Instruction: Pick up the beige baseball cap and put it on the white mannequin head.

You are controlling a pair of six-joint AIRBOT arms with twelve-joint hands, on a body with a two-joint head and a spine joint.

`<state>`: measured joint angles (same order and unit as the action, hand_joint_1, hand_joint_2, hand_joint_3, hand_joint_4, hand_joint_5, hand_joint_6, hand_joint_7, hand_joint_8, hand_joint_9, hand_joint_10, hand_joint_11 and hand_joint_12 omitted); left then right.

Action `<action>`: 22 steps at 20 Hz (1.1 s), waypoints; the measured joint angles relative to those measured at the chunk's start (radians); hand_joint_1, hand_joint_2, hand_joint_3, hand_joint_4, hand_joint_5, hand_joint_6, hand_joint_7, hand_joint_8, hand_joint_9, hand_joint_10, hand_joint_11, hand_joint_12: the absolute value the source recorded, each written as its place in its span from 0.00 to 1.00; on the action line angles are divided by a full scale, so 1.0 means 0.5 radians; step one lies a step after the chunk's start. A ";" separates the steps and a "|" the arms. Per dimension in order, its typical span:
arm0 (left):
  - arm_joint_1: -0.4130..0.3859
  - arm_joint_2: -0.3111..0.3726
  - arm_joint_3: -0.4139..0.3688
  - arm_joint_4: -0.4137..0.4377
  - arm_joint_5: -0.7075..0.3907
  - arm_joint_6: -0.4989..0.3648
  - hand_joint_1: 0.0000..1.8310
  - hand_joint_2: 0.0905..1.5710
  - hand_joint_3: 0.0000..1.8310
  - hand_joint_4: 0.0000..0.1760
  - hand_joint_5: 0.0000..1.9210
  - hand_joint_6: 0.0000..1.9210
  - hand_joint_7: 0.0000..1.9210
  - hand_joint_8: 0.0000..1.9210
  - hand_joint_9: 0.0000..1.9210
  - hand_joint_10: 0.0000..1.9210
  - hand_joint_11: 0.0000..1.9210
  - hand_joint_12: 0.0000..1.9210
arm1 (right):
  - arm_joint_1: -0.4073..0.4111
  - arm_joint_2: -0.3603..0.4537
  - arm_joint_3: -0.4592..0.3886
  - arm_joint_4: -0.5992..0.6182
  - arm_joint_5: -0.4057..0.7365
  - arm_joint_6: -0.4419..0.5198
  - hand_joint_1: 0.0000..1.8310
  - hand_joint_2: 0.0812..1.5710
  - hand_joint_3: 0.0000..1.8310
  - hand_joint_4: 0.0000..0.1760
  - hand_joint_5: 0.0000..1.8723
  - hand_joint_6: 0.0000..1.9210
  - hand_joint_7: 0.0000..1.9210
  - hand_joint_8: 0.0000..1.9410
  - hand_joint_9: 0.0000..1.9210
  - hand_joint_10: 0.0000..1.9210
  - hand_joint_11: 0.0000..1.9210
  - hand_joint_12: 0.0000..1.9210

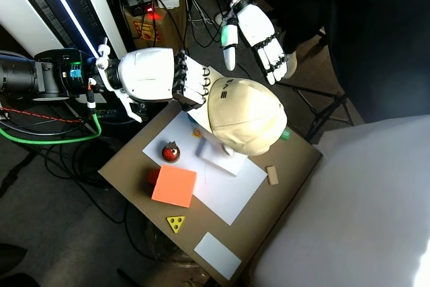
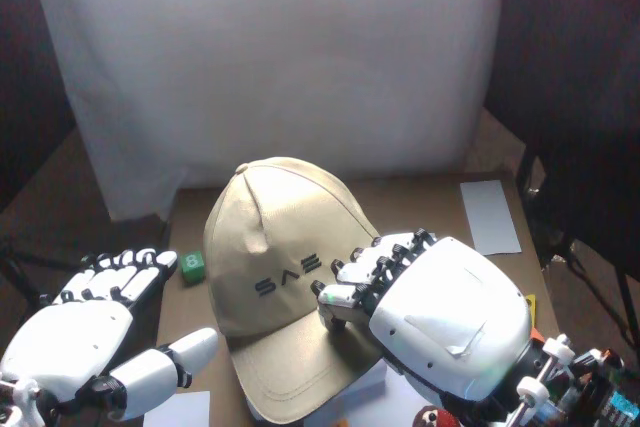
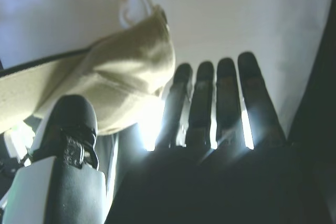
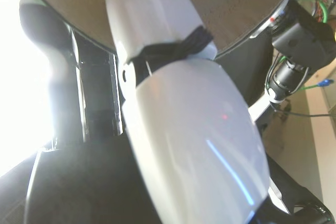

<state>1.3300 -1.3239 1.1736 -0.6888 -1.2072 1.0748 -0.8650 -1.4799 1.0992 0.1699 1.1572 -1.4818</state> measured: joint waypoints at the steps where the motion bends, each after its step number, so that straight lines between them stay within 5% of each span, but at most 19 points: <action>1: 0.012 0.001 -0.006 -0.005 -0.012 0.000 0.00 0.72 0.00 0.00 0.06 0.00 0.05 0.00 0.03 0.00 0.00 0.18 | -0.011 0.012 0.000 -0.011 -0.004 0.010 0.81 0.68 0.00 0.00 0.52 0.40 0.50 0.44 0.50 0.59 0.49 0.79; 5: 0.031 0.001 -0.023 -0.043 -0.046 -0.005 0.00 0.72 0.00 0.00 0.04 0.00 0.02 0.00 0.01 0.00 0.00 0.11 | -0.089 0.053 -0.017 0.007 0.039 0.050 0.81 0.68 0.00 0.00 0.51 0.40 0.50 0.45 0.50 0.59 0.50 0.77; 11: 0.031 0.005 -0.034 -0.035 -0.072 -0.005 0.00 0.72 0.00 0.00 0.05 0.00 0.03 0.00 0.02 0.00 0.00 0.17 | -0.075 0.048 -0.035 0.201 0.039 0.080 0.81 0.68 0.00 0.00 0.51 0.39 0.51 0.45 0.50 0.58 0.49 0.79; 16: 0.031 0.024 -0.072 -0.069 -0.074 -0.005 0.00 0.72 0.00 0.00 0.05 0.00 0.04 0.00 0.03 0.00 0.00 0.18 | -0.089 0.048 -0.038 0.182 0.034 0.053 0.81 0.71 0.00 0.00 0.42 0.52 0.45 0.54 0.46 0.64 0.43 0.85; 17: 0.031 0.028 -0.079 -0.070 -0.076 -0.005 0.00 0.72 0.00 0.00 0.05 0.00 0.04 0.00 0.03 0.00 0.00 0.19 | -0.099 0.048 -0.038 0.181 0.031 0.044 0.75 0.74 0.00 0.00 0.39 0.60 0.45 0.58 0.43 0.73 0.38 0.76; 18: 0.031 0.029 -0.084 -0.073 -0.076 -0.005 0.00 0.72 0.00 0.00 0.05 0.00 0.04 0.00 0.03 0.00 0.00 0.19 | -0.101 0.048 -0.037 0.166 0.024 0.037 0.64 0.74 0.00 0.00 0.43 0.62 0.41 0.37 0.36 0.51 0.34 0.72; 19: 0.031 0.038 -0.102 -0.085 -0.076 -0.005 0.00 0.72 0.00 0.00 0.05 0.00 0.04 0.00 0.03 0.00 0.00 0.19 | -0.104 0.048 -0.037 0.162 0.018 0.024 0.62 0.74 0.00 0.00 0.44 0.62 0.44 0.25 0.36 0.41 0.34 0.70; 20: 0.031 0.045 -0.121 -0.089 -0.082 -0.005 0.00 0.72 0.00 0.00 0.05 0.00 0.04 0.00 0.03 0.00 0.00 0.19 | -0.111 0.054 -0.034 0.166 0.012 0.019 0.61 0.70 0.00 0.00 0.39 0.32 0.45 0.17 0.35 0.35 0.31 0.70; 22: 0.031 0.063 -0.150 -0.108 -0.076 -0.005 0.00 0.72 0.00 0.00 0.06 0.00 0.05 0.00 0.03 0.00 0.00 0.21 | -0.135 0.070 -0.029 0.130 0.008 0.018 0.53 0.65 0.00 0.00 0.39 0.06 0.40 0.03 0.29 0.15 0.18 0.67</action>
<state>1.3453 -1.2922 1.0988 -0.7429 -1.2453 1.0725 -0.9325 -1.4448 1.0847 0.2352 1.1614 -1.4727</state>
